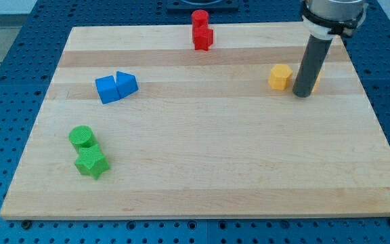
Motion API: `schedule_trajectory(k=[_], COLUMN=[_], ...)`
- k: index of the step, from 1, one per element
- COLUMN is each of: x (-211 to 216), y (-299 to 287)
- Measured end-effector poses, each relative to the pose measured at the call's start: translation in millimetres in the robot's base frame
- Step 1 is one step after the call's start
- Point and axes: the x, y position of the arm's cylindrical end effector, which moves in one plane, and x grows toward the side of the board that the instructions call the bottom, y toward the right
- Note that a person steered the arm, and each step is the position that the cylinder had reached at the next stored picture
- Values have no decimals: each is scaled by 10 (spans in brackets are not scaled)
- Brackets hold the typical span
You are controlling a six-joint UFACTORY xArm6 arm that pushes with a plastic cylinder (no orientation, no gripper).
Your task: Slide the blue cube to the left side of the blue triangle
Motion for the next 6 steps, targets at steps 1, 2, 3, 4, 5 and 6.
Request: schedule_trajectory(k=[1, 2, 3, 4, 5, 6], x=[170, 196, 196, 197, 197, 116], y=[-390, -1227, -2421, -3351, -3748, -3750])
